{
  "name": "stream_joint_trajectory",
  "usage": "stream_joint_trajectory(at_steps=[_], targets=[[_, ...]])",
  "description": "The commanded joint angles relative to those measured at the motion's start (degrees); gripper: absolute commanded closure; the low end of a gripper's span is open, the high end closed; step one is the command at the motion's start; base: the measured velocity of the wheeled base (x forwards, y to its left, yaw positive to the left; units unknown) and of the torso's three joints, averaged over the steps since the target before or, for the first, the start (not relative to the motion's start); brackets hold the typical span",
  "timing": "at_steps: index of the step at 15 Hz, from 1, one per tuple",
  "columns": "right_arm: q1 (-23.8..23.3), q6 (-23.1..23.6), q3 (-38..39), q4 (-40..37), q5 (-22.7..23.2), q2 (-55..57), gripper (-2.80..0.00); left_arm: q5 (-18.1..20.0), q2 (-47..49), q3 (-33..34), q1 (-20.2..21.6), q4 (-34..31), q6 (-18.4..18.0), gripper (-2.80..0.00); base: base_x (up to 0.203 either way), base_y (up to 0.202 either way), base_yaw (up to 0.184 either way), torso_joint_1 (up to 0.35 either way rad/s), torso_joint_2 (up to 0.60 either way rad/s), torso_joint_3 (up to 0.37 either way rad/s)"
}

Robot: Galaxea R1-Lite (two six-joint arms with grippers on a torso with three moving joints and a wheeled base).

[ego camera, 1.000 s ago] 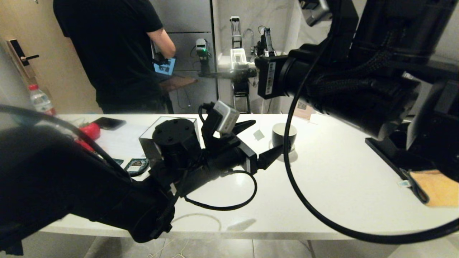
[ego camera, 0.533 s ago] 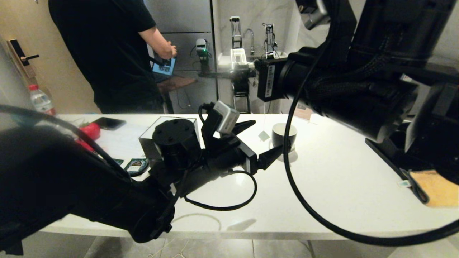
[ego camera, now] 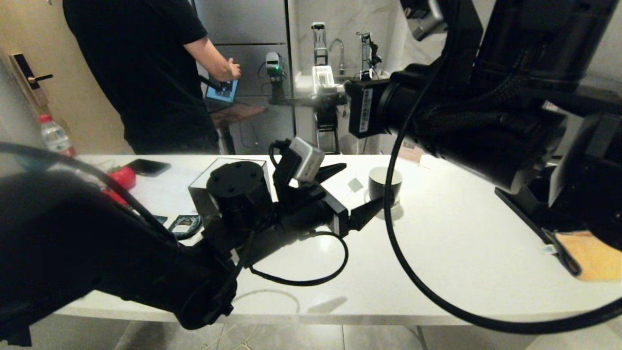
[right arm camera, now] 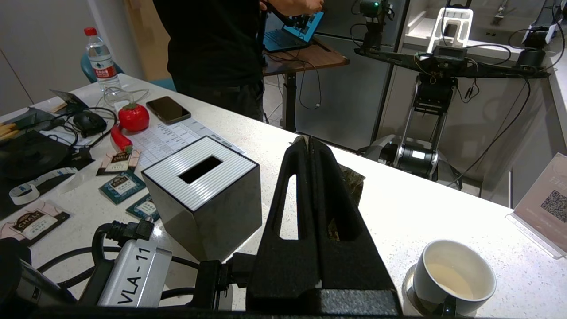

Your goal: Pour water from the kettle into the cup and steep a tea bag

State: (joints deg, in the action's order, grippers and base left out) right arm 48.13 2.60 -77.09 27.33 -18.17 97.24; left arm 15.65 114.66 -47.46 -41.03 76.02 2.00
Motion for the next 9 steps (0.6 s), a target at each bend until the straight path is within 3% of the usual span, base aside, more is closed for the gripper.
stream_joint_trajectory(at_steps=[1,9], targets=[[0.04,0.03,-0.07,0.18,-0.11,0.05,0.00,-0.01,-0.06,-0.04,-0.01,0.44,0.11,-2.80,0.000,0.000,0.000,0.000,0.00,0.000],[0.04,0.03,-0.07,0.09,-0.11,0.05,0.00,-0.01,-0.06,0.00,-0.01,0.44,0.11,-2.80,0.000,0.000,0.000,0.000,0.00,0.000]])
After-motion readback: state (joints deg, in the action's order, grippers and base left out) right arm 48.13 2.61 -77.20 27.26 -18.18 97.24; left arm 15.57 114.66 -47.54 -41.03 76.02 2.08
